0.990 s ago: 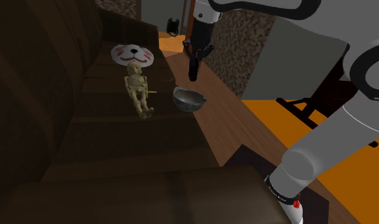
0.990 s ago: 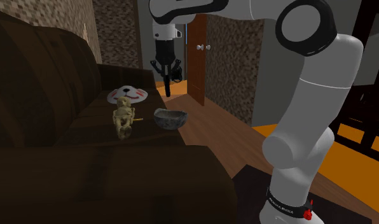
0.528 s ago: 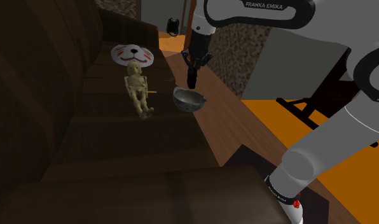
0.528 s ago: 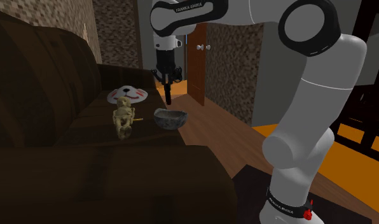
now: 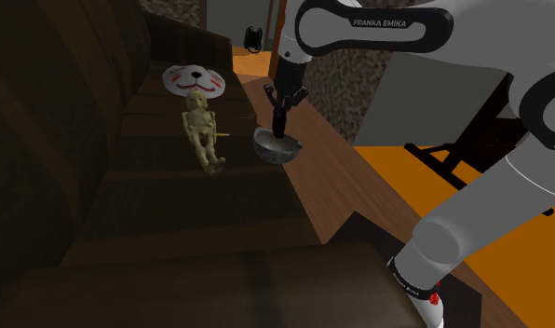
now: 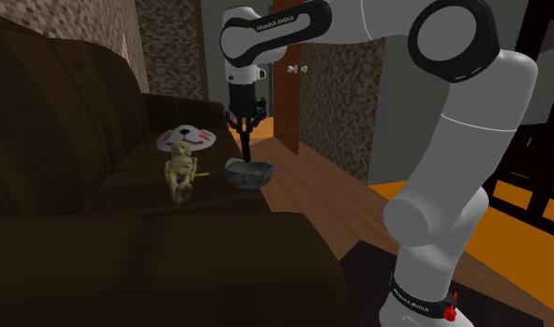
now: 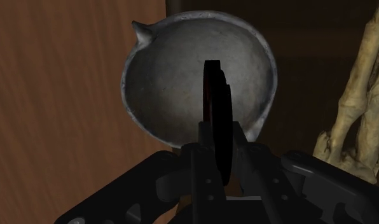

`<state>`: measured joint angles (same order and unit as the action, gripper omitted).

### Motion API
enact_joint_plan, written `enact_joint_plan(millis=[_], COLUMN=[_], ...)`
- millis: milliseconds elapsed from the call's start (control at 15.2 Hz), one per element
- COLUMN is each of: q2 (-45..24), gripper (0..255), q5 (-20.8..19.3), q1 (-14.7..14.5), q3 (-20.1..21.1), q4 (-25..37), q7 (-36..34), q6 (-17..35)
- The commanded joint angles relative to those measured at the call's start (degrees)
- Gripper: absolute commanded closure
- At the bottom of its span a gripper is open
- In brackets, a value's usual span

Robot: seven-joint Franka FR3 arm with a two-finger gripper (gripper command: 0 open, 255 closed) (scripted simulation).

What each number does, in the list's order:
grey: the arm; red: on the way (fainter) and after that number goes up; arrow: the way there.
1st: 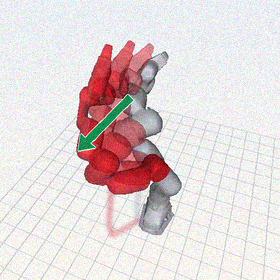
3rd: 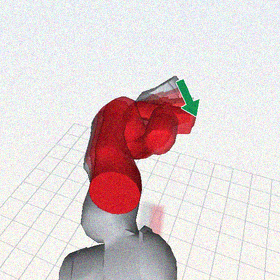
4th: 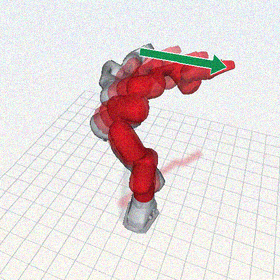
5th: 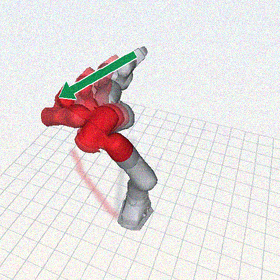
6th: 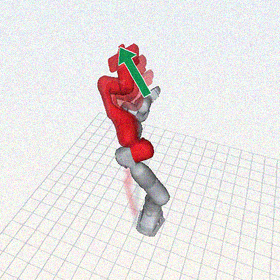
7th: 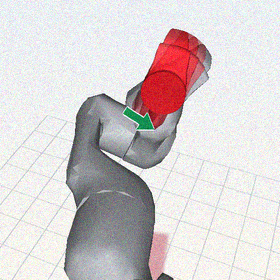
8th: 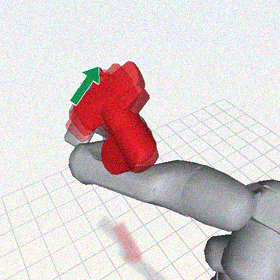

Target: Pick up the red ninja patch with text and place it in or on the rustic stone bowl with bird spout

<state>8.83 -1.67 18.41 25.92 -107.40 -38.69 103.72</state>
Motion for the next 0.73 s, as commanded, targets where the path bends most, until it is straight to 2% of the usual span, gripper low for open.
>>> enact_joint_plan(millis=[0,198,264,594,660], q2=[0.04,0.04,0.04,0.04,0.07], gripper=[255,255,0,0,0], q5=[0.01,0.01,0.01,0.01,0.04], q1=[0.0,0.0,0.0,0.0,-0.02], q3=[0.0,0.0,0.0,0.0,0.02], q4=[-0.11,-0.11,-0.11,-0.11,1.78], q7=[0.0,0.0,0.0,0.0,0.02], q6=[0.1,0.1,0.1,0.1,-1.82])
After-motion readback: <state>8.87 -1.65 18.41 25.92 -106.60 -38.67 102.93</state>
